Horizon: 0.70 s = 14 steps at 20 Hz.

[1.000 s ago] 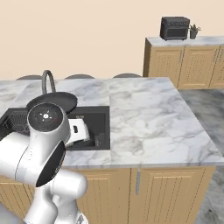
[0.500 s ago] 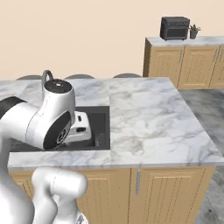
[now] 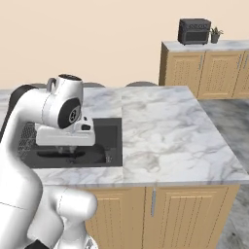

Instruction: Move the pot and pan from the stove into the sink.

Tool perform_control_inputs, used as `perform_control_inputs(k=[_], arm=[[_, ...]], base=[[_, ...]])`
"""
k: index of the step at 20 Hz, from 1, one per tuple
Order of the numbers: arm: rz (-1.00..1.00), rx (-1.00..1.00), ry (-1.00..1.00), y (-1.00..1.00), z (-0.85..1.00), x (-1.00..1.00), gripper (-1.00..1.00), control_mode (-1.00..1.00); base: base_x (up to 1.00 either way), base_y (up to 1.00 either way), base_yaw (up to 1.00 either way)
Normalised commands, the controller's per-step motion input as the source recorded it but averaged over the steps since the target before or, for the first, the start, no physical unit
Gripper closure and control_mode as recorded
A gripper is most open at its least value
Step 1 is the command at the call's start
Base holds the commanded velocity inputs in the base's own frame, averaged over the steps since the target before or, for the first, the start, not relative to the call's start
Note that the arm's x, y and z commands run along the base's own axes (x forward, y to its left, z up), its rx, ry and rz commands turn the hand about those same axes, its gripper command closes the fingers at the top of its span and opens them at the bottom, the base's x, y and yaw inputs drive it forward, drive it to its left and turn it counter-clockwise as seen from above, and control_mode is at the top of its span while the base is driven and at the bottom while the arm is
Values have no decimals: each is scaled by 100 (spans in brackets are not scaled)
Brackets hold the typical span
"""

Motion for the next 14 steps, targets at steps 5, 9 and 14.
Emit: perform_control_inputs(k=[5,9,14], arm=[[-5,-1,14,54,-24,78,100,-100],[-6,0,3,32,-26,76,100,-100],[-2,0,-4,0,-18,30,100,-100]], base=[[0,0,0],[0,0,0],[0,0,0]])
